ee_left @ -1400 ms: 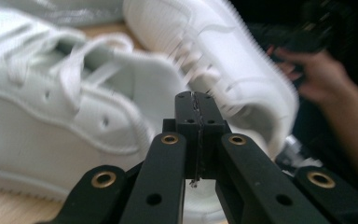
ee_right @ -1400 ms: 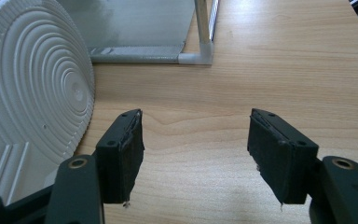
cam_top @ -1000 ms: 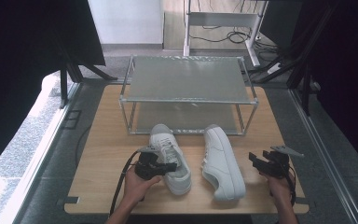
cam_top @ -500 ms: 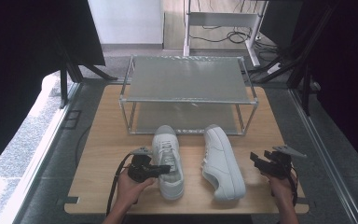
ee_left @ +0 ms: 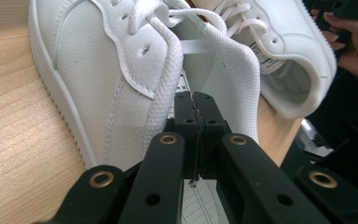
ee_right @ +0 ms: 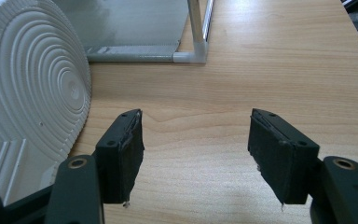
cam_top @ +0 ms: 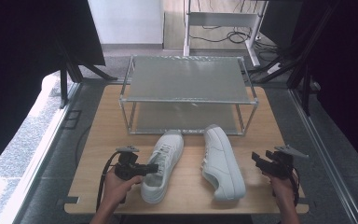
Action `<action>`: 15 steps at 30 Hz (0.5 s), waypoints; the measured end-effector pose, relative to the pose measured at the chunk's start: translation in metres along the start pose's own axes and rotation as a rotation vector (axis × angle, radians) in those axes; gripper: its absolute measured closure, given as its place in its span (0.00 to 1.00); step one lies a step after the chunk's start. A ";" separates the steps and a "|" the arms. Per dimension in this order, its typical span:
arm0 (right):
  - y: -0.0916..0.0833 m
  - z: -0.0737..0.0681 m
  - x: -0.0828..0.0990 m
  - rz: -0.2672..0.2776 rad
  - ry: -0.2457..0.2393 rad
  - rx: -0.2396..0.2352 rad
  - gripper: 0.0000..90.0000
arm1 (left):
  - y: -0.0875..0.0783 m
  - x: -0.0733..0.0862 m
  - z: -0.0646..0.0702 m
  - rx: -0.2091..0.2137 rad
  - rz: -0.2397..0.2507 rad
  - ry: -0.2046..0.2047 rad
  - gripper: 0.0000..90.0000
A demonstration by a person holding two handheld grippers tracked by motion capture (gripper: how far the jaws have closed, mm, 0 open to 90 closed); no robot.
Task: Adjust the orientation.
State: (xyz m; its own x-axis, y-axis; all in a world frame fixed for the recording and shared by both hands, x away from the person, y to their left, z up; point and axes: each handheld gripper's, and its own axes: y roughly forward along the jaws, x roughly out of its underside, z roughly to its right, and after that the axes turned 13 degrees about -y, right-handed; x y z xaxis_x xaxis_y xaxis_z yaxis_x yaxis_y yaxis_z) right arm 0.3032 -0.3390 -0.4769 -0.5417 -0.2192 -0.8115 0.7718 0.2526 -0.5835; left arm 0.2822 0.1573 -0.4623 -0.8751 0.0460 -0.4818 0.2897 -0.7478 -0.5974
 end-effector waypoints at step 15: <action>-0.003 -0.007 -0.005 0.026 -0.026 -0.013 0.40 | -0.034 -0.007 0.017 0.062 0.183 0.073 0.62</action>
State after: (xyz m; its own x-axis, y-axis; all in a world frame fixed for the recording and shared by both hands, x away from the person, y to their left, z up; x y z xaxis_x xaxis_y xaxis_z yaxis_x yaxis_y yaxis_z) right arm 0.3010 -0.3318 -0.4709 -0.5124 -0.2365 -0.8255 0.7811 0.2711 -0.5625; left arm 0.2720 0.1711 -0.4280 -0.7792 -0.0483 -0.6249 0.4148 -0.7872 -0.4563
